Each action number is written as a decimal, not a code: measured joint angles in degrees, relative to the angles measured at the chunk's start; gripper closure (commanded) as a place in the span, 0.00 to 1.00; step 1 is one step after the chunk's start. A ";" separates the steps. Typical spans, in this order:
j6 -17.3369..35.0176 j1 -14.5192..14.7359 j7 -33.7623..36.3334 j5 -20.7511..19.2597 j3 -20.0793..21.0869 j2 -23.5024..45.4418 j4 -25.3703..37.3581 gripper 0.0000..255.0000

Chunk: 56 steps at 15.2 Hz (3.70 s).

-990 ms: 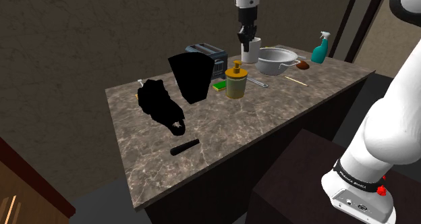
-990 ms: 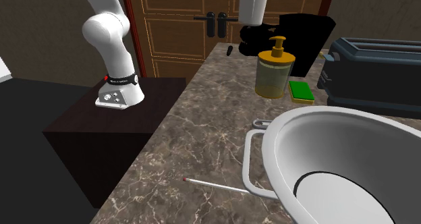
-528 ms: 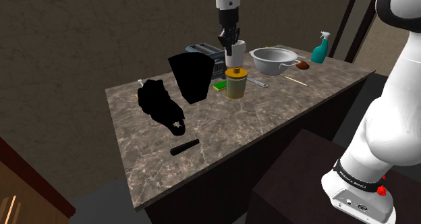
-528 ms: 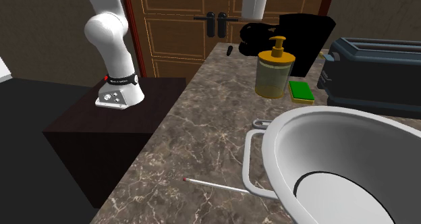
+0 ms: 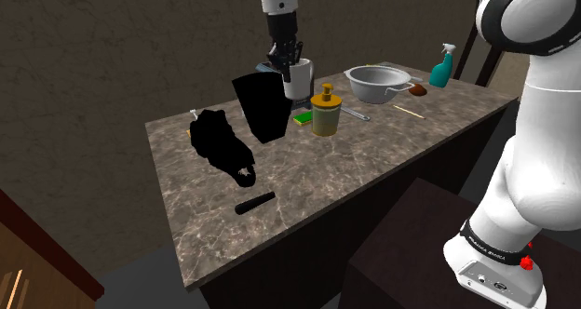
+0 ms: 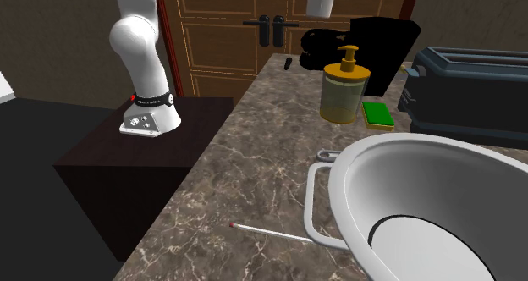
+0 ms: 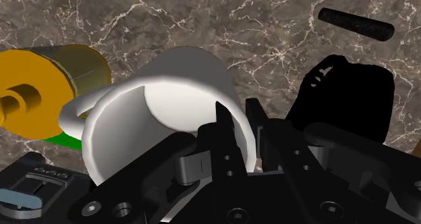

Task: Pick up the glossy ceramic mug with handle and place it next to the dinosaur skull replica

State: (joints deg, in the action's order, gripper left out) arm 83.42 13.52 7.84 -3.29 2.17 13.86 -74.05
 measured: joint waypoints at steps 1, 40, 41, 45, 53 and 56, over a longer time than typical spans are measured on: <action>-0.40 0.76 1.14 -0.08 0.42 1.29 1.60 1.00; 24.39 3.18 6.36 -0.56 1.64 6.29 -18.44 1.00; 25.10 3.17 6.39 -0.57 1.63 6.36 -19.09 1.00; 27.96 3.15 6.53 -0.69 1.59 7.18 -21.12 1.00; 31.15 3.20 6.78 -0.86 1.54 8.61 -22.89 1.00; 31.21 3.20 6.78 -0.87 1.53 8.61 -22.93 0.00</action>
State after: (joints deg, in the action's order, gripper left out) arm 114.63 16.72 14.62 -4.15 3.70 22.47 -96.97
